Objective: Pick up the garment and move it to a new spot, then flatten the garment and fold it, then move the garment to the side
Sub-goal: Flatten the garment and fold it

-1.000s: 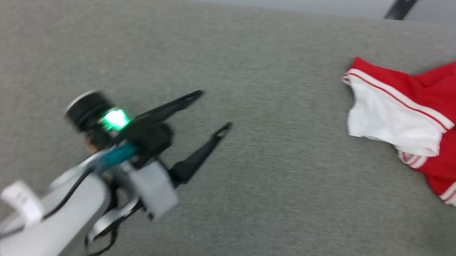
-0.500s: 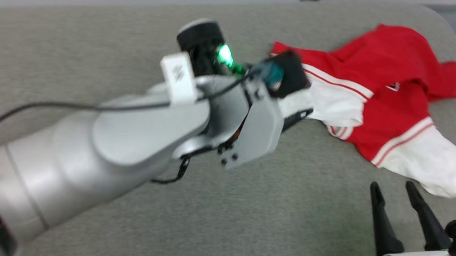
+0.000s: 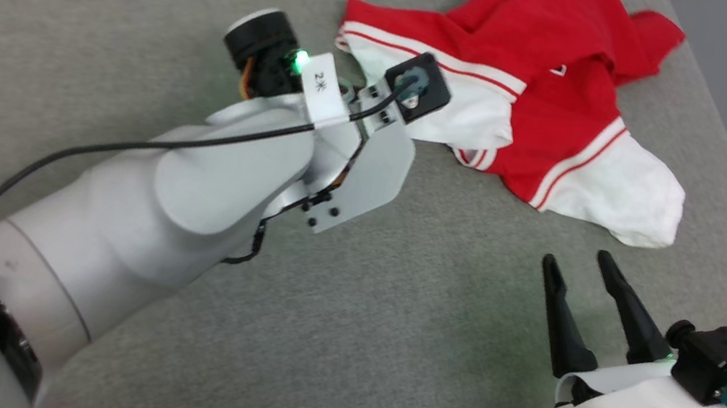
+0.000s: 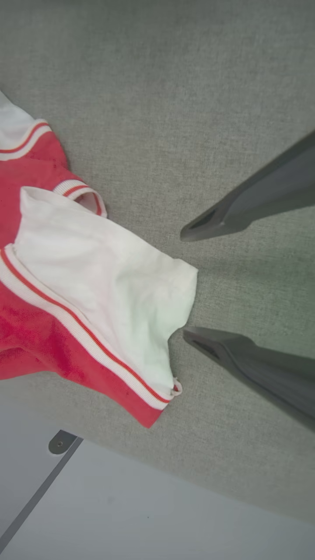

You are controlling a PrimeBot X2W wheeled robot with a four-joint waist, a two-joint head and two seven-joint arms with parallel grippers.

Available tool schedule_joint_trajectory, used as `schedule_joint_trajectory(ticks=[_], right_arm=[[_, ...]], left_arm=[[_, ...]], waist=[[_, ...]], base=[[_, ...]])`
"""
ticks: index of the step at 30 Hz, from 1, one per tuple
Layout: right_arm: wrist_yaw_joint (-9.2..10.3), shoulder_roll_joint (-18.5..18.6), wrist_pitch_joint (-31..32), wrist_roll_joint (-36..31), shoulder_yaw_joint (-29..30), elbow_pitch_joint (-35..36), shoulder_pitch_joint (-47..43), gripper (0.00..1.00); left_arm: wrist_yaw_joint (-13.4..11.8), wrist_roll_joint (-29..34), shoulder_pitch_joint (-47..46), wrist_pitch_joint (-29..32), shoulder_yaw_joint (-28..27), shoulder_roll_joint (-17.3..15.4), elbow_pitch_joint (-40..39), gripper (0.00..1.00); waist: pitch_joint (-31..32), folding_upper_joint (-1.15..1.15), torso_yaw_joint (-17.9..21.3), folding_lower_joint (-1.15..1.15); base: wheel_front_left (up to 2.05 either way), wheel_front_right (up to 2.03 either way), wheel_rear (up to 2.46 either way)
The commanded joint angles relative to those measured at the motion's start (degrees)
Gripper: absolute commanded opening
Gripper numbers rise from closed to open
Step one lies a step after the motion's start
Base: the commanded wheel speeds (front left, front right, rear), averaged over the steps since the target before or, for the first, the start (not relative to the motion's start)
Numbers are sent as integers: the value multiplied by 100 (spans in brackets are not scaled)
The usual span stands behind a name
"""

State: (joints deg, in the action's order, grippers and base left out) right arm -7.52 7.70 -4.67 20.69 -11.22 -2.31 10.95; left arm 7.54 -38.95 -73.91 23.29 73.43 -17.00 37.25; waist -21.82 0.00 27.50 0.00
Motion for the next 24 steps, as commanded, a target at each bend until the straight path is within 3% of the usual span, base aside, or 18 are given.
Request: schedule_joint_trajectory(ticks=[1,7,16,17,18,19,24], right_arm=[[6,-36,-66,38,-49,-39,86,100],[6,-4,-210,118,-174,-245,204,100],[6,17,-277,210,-293,-279,379,100],[6,24,-284,194,-289,-270,391,100],[6,24,-292,196,-287,-266,391,100],[6,27,-294,201,-269,-267,379,100],[6,86,-282,144,-104,-232,286,100]], left_arm=[[-13,84,95,69,-4,-50,13,100],[-13,97,167,87,-6,-195,96,100],[-13,174,-70,-544,-5,20,630,100],[-13,152,-90,-565,-4,40,691,90],[-13,98,-104,-594,-4,61,747,43],[-13,23,-128,-653,-4,93,796,3],[-14,-177,-269,-877,-7,217,919,0]], waist=[[-350,0,366,0],[-412,0,455,0],[-536,0,461,0],[-556,0,456,0],[-569,0,449,0],[-580,0,433,0],[-523,0,167,0]], base=[[0,0,0],[0,0,0],[0,0,0],[0,0,0],[0,0,0],[0,0,0],[0,0,0]])
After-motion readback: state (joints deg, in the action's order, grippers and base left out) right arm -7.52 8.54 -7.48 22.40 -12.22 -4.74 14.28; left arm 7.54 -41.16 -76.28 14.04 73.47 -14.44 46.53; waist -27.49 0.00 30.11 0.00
